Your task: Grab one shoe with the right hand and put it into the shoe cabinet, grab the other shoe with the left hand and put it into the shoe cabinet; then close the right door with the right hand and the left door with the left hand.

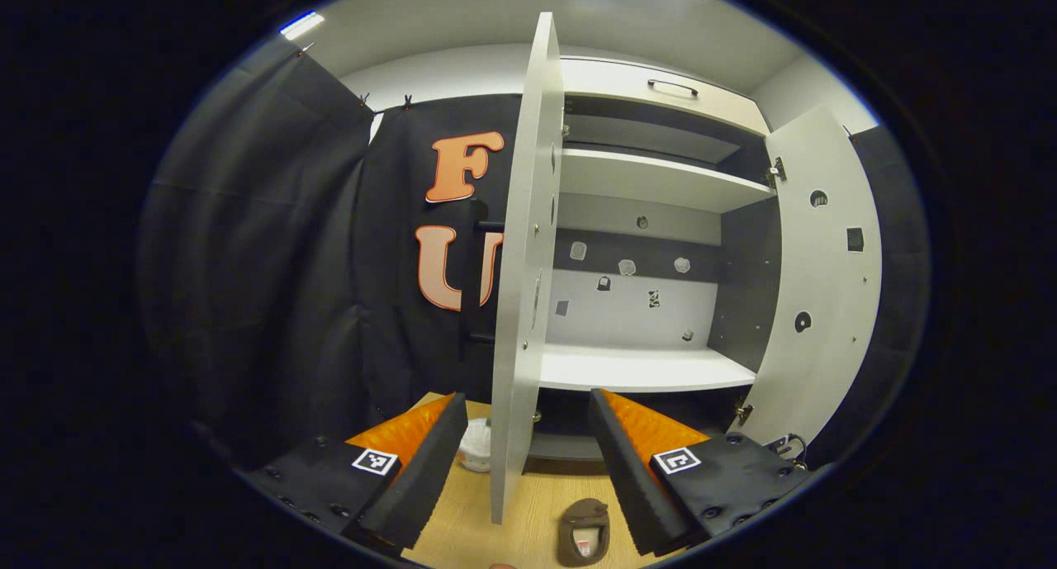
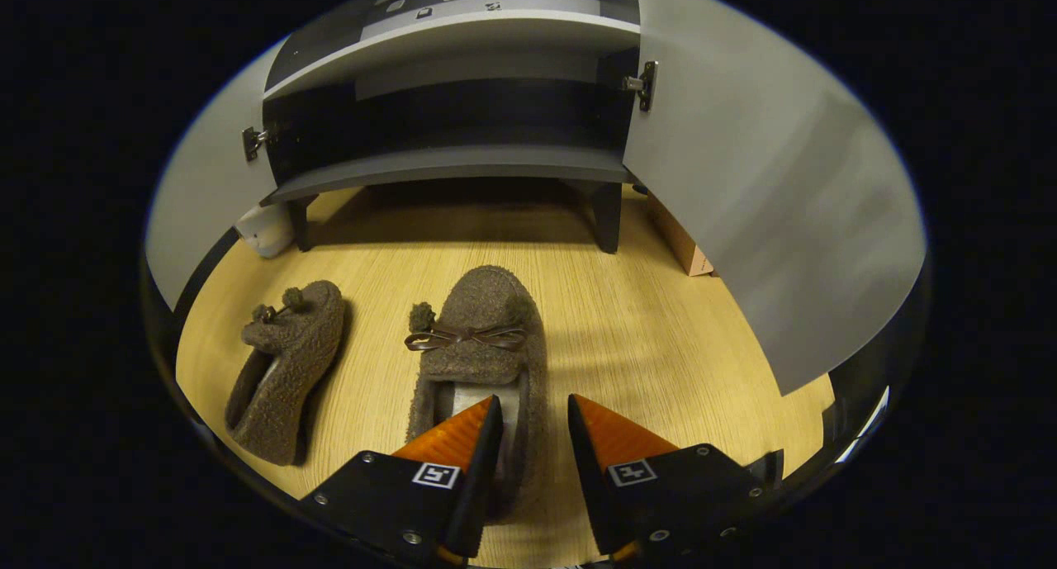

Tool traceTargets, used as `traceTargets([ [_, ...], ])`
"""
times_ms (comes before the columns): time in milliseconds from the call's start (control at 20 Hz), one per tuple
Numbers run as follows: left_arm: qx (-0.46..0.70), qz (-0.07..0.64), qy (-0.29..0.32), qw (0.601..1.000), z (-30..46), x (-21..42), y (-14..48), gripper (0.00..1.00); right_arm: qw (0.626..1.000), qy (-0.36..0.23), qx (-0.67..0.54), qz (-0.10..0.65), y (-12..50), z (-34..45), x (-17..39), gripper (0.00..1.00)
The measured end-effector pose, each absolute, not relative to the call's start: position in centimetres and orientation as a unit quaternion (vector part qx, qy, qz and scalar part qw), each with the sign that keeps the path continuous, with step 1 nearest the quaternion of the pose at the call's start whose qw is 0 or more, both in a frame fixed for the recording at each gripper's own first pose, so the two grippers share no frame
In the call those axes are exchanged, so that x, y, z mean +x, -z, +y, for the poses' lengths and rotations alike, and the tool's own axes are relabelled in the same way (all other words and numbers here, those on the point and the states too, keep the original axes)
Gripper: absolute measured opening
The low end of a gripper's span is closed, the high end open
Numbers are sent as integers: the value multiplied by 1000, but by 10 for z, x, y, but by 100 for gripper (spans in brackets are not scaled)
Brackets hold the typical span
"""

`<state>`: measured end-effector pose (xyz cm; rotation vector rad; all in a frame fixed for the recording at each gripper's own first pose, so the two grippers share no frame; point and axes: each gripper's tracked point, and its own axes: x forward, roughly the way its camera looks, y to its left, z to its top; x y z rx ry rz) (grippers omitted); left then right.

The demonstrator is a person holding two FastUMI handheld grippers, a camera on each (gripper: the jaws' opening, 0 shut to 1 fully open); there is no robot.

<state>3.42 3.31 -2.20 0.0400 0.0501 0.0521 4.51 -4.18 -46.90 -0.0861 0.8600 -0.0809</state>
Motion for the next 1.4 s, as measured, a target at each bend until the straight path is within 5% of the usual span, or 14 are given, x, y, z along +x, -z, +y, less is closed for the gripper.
traceTargets([
  [400,26,38,-22,999,33,33,33,96,901,52,-34,429,470,-44,53,2],
  [1400,30,10,1,999,21,21,21,94,978,-18,-12,208,125,-1,118,0],
])
